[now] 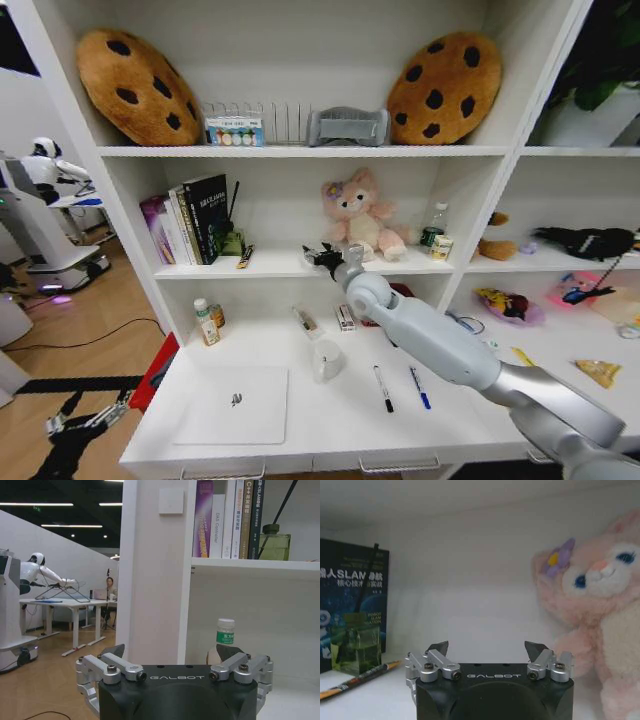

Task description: Organize the objects on the table.

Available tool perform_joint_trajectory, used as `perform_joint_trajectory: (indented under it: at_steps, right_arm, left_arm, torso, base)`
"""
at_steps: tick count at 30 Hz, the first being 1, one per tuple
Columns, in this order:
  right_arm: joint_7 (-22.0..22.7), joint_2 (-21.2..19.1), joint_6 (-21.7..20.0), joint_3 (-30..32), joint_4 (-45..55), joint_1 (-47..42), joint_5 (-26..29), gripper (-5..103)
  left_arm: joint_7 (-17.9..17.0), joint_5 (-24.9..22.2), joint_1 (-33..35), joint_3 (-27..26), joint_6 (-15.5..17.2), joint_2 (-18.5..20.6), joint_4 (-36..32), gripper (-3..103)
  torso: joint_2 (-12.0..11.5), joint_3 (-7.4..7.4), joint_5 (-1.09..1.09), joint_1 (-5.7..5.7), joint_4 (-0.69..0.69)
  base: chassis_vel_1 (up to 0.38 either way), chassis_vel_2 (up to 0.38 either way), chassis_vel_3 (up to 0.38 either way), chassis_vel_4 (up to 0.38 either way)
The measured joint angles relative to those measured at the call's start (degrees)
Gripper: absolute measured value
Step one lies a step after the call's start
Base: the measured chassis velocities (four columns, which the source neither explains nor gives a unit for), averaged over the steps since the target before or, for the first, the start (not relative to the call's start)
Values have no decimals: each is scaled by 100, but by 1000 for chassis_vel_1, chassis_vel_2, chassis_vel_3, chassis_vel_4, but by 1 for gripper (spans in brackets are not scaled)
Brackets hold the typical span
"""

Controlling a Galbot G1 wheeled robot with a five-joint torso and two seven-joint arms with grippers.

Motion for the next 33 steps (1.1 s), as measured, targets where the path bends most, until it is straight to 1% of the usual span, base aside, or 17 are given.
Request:
perform_joint_trajectory:
  at_steps: [1,4,6,7,8,11,12,14,15,18,19,20,21,23,29,32,33]
  right_arm:
    - [58,-142,-34,152,292,-102,0,91]
    - [92,-269,-75,289,550,-234,2,96]
    - [84,-695,-180,861,1363,-970,-51,99]
    - [-25,-928,-169,1151,1653,-1369,-230,100]
    - [-25,-928,-169,1151,1653,-1369,-230,100]
    - [-418,-1503,124,1947,2183,-2558,-946,100]
    - [-418,-1503,124,1947,2183,-2558,-946,100]
    - [-540,-1609,284,2444,2379,-3392,-1248,100]
    - [-540,-1609,284,2444,2379,-3392,-1248,100]
    - [-628,-1333,494,3512,2606,-4746,-1635,100]
    - [-628,-1333,494,3512,2606,-4746,-1635,100]
    - [-640,-1182,551,3893,2675,-5195,-1732,100]
    - [-640,-1182,551,3893,2675,-5195,-1732,100]
    - [-705,-925,676,4514,2757,-6148,-1979,100]
    - [-782,-552,793,5012,2734,-7211,-2403,100]
    - [-739,-480,628,5021,2672,-7453,-2562,100]
    - [-606,-477,363,4972,2653,-7482,-2545,100]
  left_arm:
    - [0,0,0,0,0,0,0,100]
    - [-1,0,0,-1,0,0,0,100]
    - [0,0,0,0,0,0,0,100]
    - [0,0,0,0,0,0,0,100]
    - [0,0,0,0,0,0,0,100]
    - [0,0,0,0,0,0,0,100]
    - [0,0,0,0,0,0,0,100]
    - [0,0,0,0,0,0,0,100]
    - [0,0,0,0,0,0,0,100]
    - [-1,0,0,0,0,0,0,100]
    - [-1,0,0,0,0,0,0,100]
    - [0,0,0,0,0,-1,-1,100]
    - [0,0,0,0,0,-1,-1,100]
    - [-1,0,0,0,0,-1,0,100]
    - [0,0,0,0,-1,-1,-1,100]
    - [0,0,0,0,0,0,0,100]
    - [0,0,0,0,0,-1,0,100]
  torso:
    - [0,0,-1,0,-1]
    - [0,0,-1,0,1]
    - [0,0,0,0,1]
    - [0,0,2,0,-2]
    - [0,0,2,0,-2]
    - [1,-1,0,-1,-4]
    - [1,-1,0,-1,-4]
    - [0,-1,2,-1,-4]
    - [0,-1,2,-1,-4]
    - [0,-1,0,-1,0]
    - [0,-1,0,-1,0]
    - [0,-1,0,0,2]
    - [0,-1,0,0,2]
    - [0,0,0,0,-1]
    - [1,-1,0,-1,-2]
    - [1,0,0,-1,-1]
    - [1,0,-1,-1,-1]
  base:
    - [0,0,0,0]
    - [0,0,0,0]
    - [0,0,0,0]
    - [0,0,0,0]
    - [0,0,0,0]
    - [0,0,0,0]
    - [0,0,0,0]
    - [0,0,0,0]
    - [0,0,0,0]
    - [0,0,0,0]
    - [0,0,0,0]
    - [0,0,0,0]
    - [0,0,0,0]
    - [0,0,0,0]
    - [0,0,0,0]
    - [0,0,0,0]
    - [0,0,0,0]
